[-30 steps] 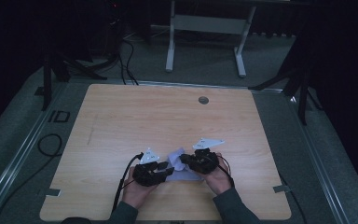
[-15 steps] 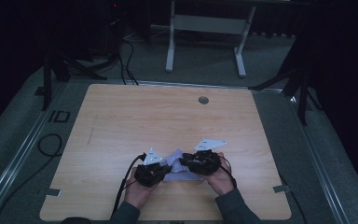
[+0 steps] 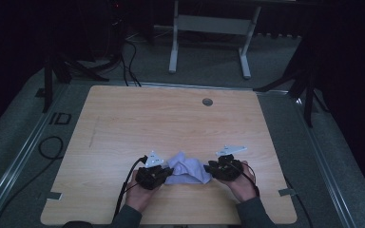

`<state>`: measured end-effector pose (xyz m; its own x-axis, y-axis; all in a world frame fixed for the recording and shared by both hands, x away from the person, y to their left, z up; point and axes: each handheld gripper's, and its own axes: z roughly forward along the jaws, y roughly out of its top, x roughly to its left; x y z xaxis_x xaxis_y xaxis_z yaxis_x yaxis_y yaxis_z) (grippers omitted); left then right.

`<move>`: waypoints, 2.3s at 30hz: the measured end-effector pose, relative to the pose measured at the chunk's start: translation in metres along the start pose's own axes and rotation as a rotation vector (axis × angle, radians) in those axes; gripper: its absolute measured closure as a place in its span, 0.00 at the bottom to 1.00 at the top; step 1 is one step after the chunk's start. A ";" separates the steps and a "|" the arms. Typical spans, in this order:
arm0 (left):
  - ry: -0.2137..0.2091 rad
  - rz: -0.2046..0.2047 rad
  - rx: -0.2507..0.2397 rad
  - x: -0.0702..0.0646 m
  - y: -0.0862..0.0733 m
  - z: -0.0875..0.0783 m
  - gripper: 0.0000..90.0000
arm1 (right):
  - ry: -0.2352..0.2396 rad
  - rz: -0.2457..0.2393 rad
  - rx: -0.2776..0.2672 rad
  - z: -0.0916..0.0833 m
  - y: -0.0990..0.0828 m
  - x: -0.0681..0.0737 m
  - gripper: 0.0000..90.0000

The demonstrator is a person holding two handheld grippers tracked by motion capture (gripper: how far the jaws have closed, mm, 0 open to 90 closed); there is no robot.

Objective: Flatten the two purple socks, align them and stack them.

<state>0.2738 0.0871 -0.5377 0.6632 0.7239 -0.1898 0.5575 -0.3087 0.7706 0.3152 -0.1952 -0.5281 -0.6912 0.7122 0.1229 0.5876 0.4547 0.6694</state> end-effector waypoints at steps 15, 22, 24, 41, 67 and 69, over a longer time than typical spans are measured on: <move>0.017 -0.020 0.001 0.008 -0.003 -0.009 0.99 | -0.018 0.050 -0.010 -0.003 0.000 -0.003 0.99; 0.024 -0.041 0.023 0.013 -0.009 -0.010 0.98 | -0.032 0.041 -0.021 -0.001 -0.003 -0.002 0.99; 0.029 -0.048 0.039 0.015 -0.012 -0.011 0.98 | -0.039 0.038 -0.013 0.002 -0.005 -0.002 0.99; 0.048 -0.045 0.137 0.017 -0.019 -0.006 0.98 | -0.113 0.005 0.016 0.012 -0.016 0.002 0.98; 0.109 -0.054 0.071 0.027 -0.016 -0.015 0.75 | -0.107 0.089 -0.142 -0.006 -0.026 -0.011 0.69; 0.123 -0.059 0.066 0.030 -0.016 -0.016 0.75 | -0.104 0.105 -0.146 -0.008 -0.027 -0.014 0.69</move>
<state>0.2771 0.1236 -0.5464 0.5642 0.8110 -0.1548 0.6283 -0.3001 0.7178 0.3054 -0.2222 -0.5420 -0.5779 0.8062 0.1267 0.5817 0.2980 0.7569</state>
